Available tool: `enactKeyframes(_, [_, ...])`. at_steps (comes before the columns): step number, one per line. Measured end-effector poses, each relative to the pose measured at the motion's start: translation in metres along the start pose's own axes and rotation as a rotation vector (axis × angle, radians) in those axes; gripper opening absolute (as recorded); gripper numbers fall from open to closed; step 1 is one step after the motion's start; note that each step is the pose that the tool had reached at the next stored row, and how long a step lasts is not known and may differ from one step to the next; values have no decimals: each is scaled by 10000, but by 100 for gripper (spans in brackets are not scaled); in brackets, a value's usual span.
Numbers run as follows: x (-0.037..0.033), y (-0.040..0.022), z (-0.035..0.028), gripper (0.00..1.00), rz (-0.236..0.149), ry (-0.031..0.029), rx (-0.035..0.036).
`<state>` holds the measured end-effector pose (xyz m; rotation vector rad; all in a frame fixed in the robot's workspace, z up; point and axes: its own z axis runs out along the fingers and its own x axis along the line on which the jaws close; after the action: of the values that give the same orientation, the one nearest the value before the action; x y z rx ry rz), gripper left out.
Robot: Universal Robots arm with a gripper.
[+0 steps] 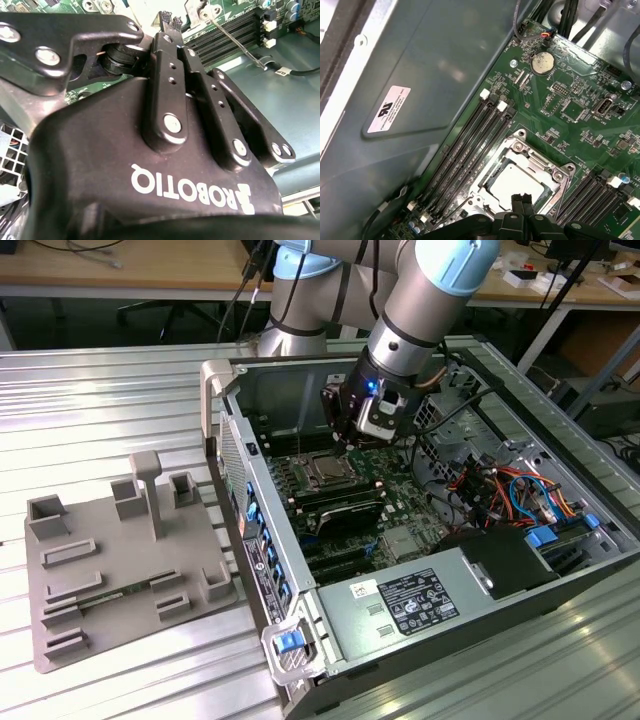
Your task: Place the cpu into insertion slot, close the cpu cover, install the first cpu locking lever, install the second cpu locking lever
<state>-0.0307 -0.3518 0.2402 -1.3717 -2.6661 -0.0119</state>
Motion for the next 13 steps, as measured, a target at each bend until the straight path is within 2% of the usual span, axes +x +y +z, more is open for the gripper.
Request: enactKeyframes(13, [0, 0, 0, 11, -401, -23, 53])
